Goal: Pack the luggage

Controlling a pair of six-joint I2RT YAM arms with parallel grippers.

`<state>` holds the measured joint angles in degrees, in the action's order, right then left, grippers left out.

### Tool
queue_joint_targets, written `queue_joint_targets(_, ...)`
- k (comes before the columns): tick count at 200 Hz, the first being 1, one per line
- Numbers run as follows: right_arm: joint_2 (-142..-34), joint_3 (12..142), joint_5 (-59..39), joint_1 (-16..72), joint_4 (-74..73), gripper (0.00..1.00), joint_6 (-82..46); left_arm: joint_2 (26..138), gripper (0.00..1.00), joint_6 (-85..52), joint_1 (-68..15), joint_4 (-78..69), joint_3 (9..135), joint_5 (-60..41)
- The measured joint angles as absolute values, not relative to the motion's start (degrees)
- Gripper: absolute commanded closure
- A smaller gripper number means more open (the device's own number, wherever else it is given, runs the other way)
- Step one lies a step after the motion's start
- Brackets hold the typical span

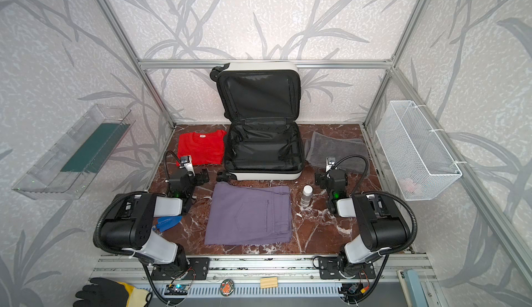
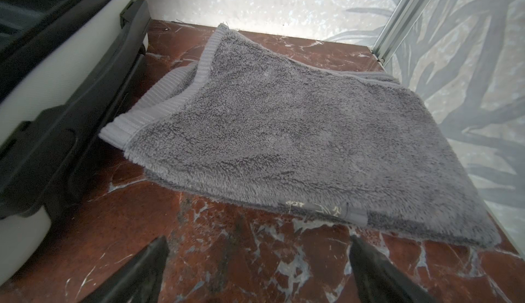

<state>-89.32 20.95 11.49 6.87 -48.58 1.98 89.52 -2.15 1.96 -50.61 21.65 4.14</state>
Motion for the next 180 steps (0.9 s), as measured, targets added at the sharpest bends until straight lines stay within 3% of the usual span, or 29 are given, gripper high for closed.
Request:
queue_joint_targets(96, -88.6, 20.9, 12.0, 6.9, -49.1, 0.01, 1.8, 89.3, 0.01, -2.3, 2.0, -51.7, 21.6, 5.0)
queue_joint_targets(151, -85.1, 18.6, 12.2, 6.9, -52.3, 0.01, 1.6, 81.7, 0.01, -2.8, 2.0, -45.4, 22.3, 7.3)
queue_joint_targets(180, -75.0, 22.5, 14.7, 6.7, -36.3, 0.01, -0.4, 78.0, 0.02, -3.2, 2.0, -39.9, 24.6, 7.9)
